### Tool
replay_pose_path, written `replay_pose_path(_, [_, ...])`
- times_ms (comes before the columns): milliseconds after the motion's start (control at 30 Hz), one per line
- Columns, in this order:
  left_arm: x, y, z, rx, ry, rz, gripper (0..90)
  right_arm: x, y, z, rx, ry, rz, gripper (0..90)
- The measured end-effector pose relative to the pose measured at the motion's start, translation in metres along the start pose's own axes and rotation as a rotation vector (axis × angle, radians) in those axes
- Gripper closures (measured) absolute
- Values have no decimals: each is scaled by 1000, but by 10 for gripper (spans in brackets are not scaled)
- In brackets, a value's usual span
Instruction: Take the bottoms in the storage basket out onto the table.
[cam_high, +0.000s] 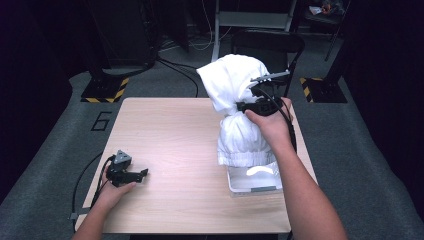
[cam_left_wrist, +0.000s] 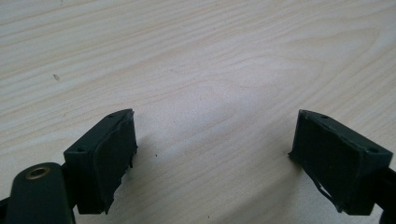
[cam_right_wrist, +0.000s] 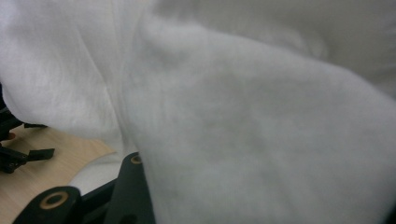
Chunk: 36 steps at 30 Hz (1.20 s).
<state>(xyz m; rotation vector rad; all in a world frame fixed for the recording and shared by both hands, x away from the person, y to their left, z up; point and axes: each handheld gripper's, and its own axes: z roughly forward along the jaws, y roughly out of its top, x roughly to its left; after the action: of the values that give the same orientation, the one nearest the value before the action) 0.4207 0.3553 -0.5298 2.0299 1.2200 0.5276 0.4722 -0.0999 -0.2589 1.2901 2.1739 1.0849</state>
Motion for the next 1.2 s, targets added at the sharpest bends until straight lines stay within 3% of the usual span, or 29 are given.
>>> replay_pose_path(667, [0,0,1,-7,4,0,133,55,24,26,5,86,-63,570])
replay_pose_path(933, [0,0,1,-8,4,2,133,70,27,38,-3,113,-93,570])
replay_pose_path(1200, [0,0,1,-8,4,3,133,81,28,47,3,128,-88,570])
